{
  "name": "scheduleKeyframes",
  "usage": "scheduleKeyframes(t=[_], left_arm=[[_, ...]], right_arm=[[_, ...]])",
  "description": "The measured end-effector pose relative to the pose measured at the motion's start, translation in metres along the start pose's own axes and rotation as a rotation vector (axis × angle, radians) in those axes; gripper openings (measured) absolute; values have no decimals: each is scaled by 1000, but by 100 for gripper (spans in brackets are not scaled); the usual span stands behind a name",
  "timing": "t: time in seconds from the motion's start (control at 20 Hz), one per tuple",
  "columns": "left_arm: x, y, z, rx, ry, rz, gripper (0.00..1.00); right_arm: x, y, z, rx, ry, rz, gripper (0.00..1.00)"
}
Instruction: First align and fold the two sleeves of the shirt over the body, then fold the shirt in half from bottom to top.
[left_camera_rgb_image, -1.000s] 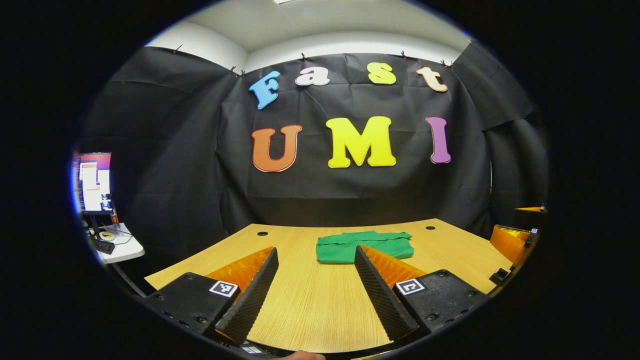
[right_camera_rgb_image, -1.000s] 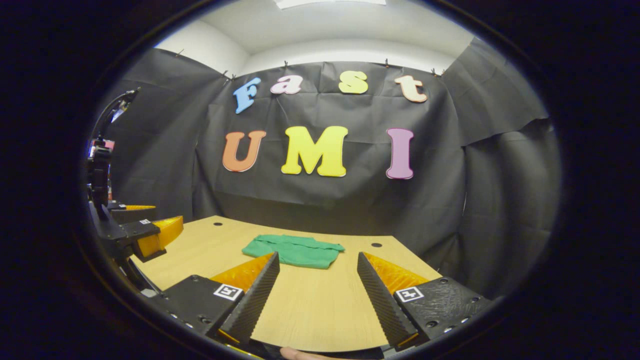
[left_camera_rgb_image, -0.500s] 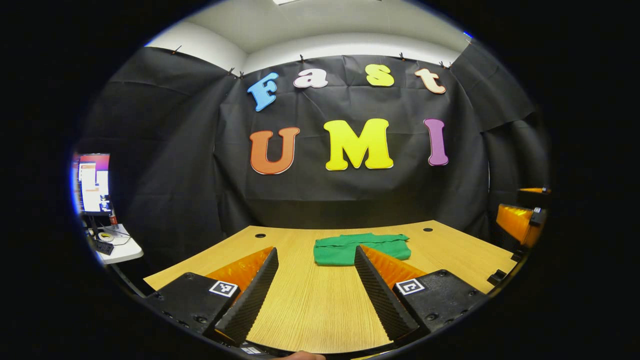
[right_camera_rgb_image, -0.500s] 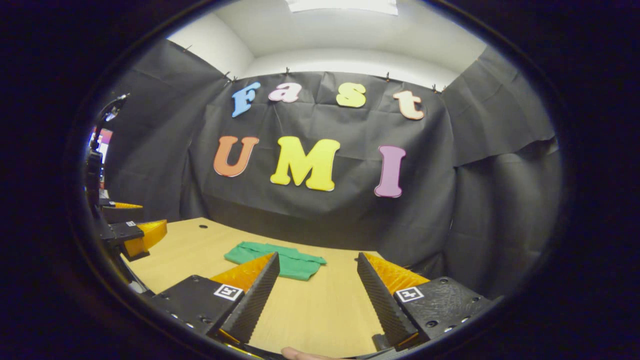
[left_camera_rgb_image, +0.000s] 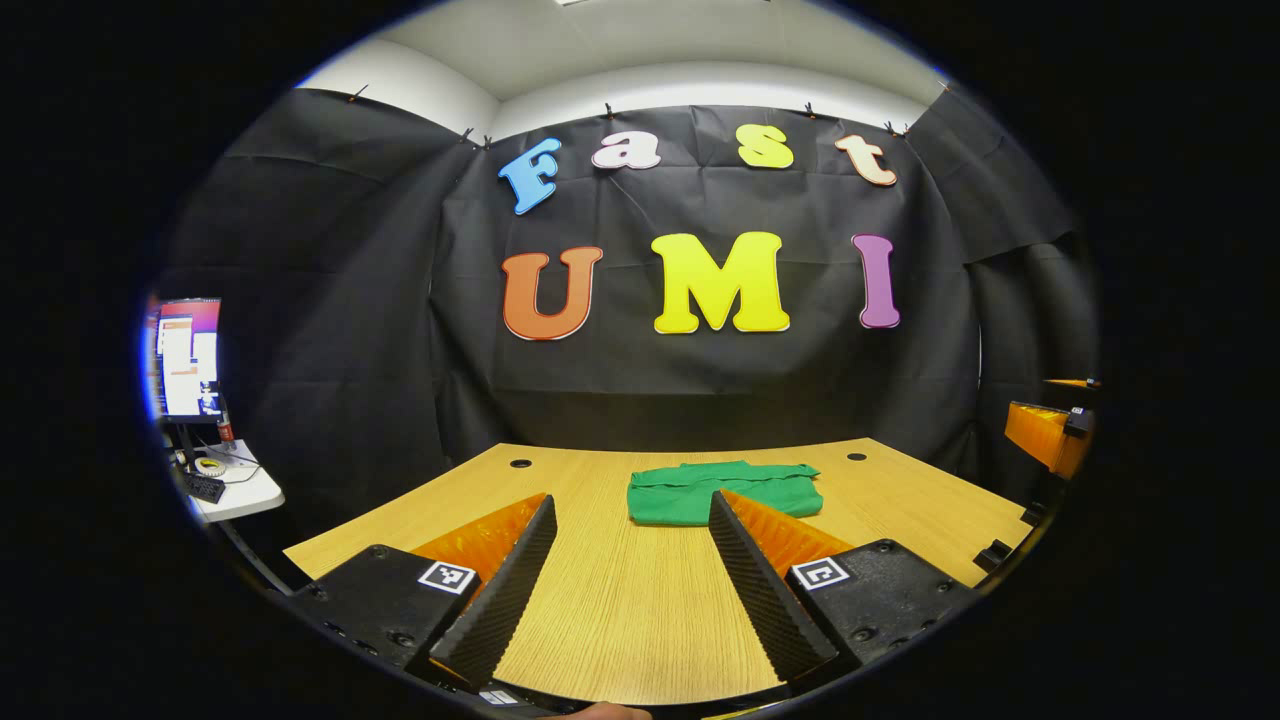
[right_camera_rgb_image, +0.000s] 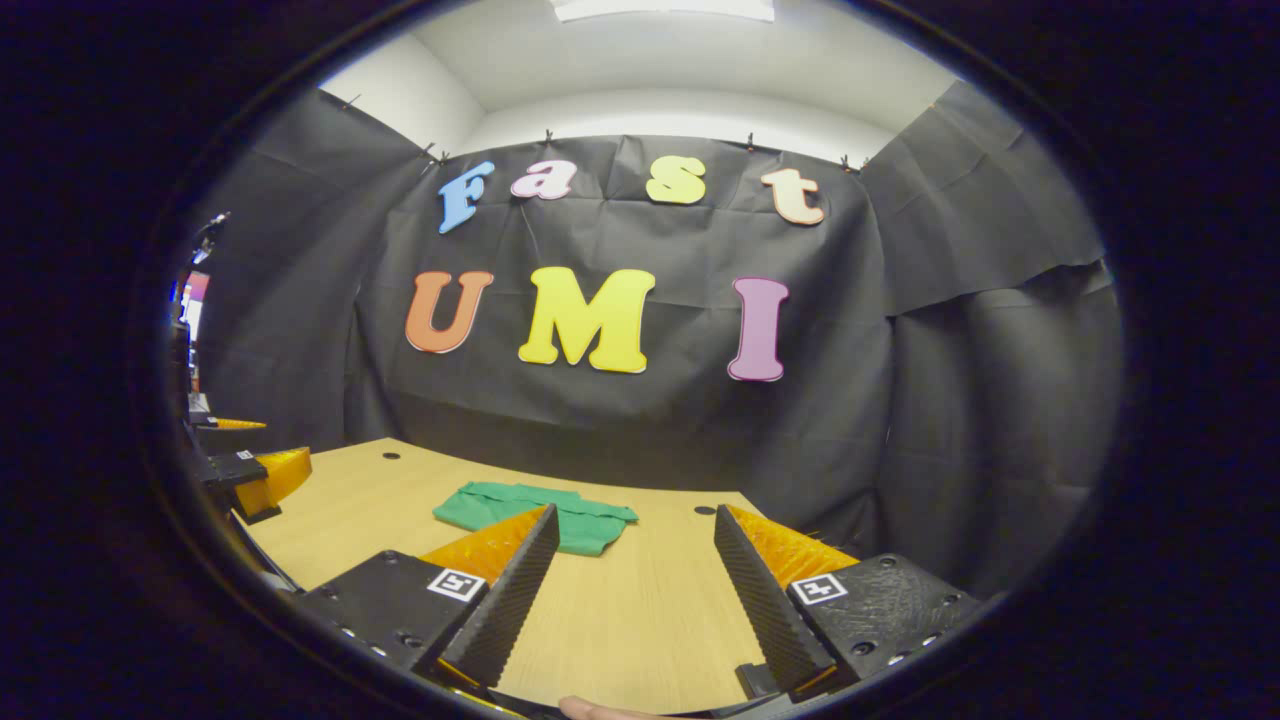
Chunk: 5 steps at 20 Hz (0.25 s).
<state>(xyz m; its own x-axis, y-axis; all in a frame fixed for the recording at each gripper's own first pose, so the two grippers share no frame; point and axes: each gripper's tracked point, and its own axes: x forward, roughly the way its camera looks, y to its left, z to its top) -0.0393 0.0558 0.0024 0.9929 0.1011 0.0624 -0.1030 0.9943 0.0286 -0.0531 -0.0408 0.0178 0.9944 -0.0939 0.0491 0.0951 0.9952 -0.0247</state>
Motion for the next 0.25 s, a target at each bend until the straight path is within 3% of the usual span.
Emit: scheduleKeyframes(t=[0.25], left_arm=[[-4,3,8,4,-22,9,98]], right_arm=[[2,-8,0,28,8,-11,97]])
